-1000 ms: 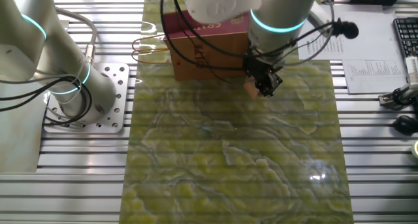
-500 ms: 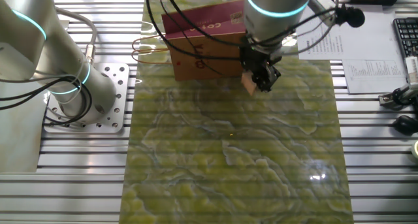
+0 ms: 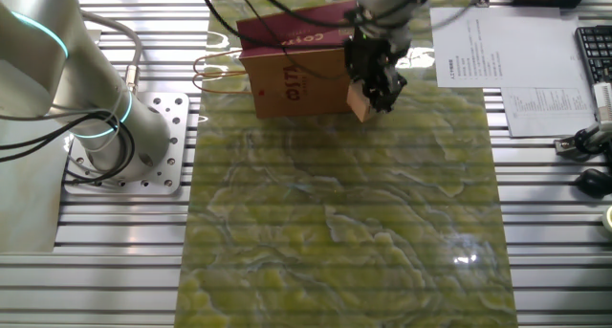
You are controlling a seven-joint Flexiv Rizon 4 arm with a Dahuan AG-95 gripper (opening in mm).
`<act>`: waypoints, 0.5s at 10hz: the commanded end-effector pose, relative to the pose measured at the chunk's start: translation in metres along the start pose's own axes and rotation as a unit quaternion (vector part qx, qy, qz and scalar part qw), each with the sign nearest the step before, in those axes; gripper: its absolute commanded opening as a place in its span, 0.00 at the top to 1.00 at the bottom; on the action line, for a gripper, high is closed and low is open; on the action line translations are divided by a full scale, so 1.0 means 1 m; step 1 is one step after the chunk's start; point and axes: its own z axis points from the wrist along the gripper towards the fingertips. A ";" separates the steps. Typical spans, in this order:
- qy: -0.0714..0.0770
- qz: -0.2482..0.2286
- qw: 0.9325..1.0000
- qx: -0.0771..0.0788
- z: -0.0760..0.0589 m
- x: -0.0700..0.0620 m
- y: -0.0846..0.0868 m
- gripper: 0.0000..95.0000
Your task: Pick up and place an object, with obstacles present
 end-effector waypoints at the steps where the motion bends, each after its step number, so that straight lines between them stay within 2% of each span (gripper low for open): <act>1: -0.001 -0.023 1.000 0.009 -0.013 0.008 -0.003 1.00; 4: -0.004 -0.061 0.998 0.012 -0.030 0.013 -0.015 1.00; 5: -0.010 -0.069 0.997 0.008 -0.036 0.014 -0.019 1.00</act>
